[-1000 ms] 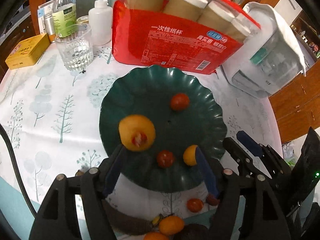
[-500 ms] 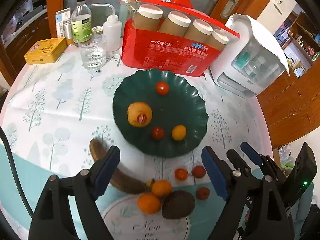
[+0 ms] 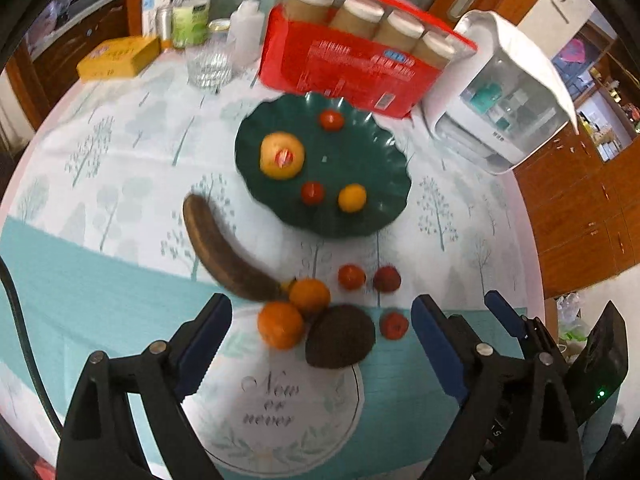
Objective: Organize fruits
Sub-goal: 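Withdraw both tools from the plate back toward the fruit pile, then grasp the avocado with the left tool while the right tool grasps a red apple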
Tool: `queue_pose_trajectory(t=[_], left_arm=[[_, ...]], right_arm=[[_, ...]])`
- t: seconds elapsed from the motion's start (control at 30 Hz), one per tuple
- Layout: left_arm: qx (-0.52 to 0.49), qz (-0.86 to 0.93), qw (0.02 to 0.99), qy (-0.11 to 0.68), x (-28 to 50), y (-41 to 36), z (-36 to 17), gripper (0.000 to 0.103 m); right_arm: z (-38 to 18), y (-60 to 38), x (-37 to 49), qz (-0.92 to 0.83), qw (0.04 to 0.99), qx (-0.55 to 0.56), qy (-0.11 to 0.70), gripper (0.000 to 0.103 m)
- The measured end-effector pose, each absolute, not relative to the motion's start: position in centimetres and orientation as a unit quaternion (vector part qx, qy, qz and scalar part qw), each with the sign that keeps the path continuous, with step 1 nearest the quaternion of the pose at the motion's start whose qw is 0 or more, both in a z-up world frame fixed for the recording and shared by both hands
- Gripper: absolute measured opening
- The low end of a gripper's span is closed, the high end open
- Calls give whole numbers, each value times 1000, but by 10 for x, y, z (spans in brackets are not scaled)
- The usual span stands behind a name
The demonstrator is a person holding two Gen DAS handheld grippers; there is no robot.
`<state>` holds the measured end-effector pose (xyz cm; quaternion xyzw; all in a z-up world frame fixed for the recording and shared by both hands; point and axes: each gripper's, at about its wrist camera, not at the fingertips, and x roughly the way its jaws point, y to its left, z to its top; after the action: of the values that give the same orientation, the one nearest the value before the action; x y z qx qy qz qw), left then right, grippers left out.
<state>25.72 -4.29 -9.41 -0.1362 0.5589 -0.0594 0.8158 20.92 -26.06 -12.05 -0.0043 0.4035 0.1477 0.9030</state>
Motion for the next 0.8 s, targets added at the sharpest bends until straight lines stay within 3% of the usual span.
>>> queue_pose_trajectory(t=[0.8], left_arm=[[-256, 43, 726, 637, 234, -67, -201, 94]], right_arm=[[-195, -253, 199, 257, 868, -113, 410, 64]])
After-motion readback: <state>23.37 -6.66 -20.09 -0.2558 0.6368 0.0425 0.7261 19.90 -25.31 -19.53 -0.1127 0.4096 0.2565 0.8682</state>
